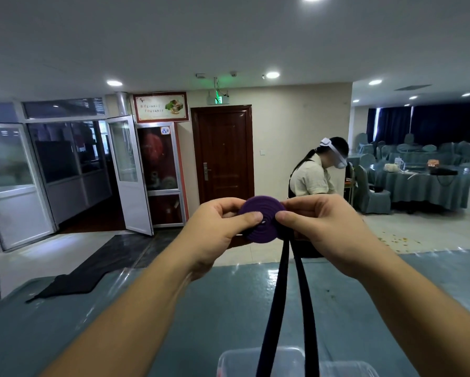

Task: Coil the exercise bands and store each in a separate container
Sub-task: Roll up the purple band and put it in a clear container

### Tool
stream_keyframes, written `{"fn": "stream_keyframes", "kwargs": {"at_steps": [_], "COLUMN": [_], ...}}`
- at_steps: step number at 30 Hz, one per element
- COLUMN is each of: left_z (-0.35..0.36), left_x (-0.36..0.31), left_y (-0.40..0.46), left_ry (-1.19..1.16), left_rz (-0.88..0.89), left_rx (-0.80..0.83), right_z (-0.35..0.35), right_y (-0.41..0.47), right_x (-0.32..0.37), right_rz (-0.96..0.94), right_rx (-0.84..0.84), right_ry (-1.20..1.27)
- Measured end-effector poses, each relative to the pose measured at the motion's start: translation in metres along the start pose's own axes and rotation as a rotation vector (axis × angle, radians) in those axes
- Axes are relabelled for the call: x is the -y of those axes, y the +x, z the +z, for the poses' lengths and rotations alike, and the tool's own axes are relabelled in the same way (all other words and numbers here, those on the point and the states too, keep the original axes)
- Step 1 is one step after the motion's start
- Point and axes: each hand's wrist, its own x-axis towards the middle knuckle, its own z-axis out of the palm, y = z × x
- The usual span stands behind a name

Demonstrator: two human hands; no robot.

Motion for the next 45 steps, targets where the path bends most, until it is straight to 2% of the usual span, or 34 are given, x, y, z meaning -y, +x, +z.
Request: {"fn": "stream_keyframes", "kwargs": {"at_steps": [2, 4, 9, 12, 16, 18, 22, 28, 32, 34, 40, 42, 45], "left_z": [-0.009, -0.014, -0.005, -0.007, -0.018, -0.019, -0.012, -0.018, -0.013, -0.008, -0.014, -0.016, -0.015], "left_x": [-0.003, -0.007, 0.006, 0.01, 0.001, -0.001, 0.006, 0.001, 0.003, 0.009, 0.001, -0.003, -0.004], "left_y": [0.001, 0.002, 0.005, 0.005, 0.005, 0.005, 0.005, 0.003, 0.002, 0.002, 0.001, 0.002, 0.0], "left_ry": [0.151, 0.209, 0.008, 0.066, 0.345, 0.274, -0.019, 0.185, 0.076, 0.016, 0.256, 0.238, 0.107], "left_rz": [-0.017, 0.007, 0.133, 0.138, 0.091, 0.09, 0.051, 0.02, 0.046, 0.034, 0.051, 0.036, 0.037], "left_rx": [0.095, 0.113, -0.03, -0.007, 0.117, 0.115, 0.053, 0.154, 0.071, 0.039, 0.12, 0.127, 0.093], "right_z": [0.0, 0.002, 0.008, 0.002, -0.005, -0.003, -0.002, -0.007, -0.002, -0.001, -0.011, -0.01, -0.009], "right_y": [-0.001, -0.002, 0.003, 0.004, 0.004, 0.004, 0.003, 0.003, 0.005, 0.006, 0.007, 0.006, 0.004], "right_x": [0.001, 0.0, -0.002, -0.001, -0.001, -0.001, -0.008, -0.009, -0.014, -0.013, -0.001, 0.001, -0.003], "right_rz": [0.013, 0.0, -0.026, -0.027, -0.012, -0.009, -0.001, 0.033, 0.011, 0.009, 0.014, 0.001, -0.002], "right_rx": [0.046, 0.03, -0.084, -0.014, 0.115, 0.102, 0.062, 0.159, 0.029, 0.016, 0.174, 0.169, 0.112], "right_ry": [-0.063, -0.044, 0.112, 0.003, -0.209, -0.124, 0.011, -0.078, 0.031, 0.034, -0.228, -0.224, -0.093]}}
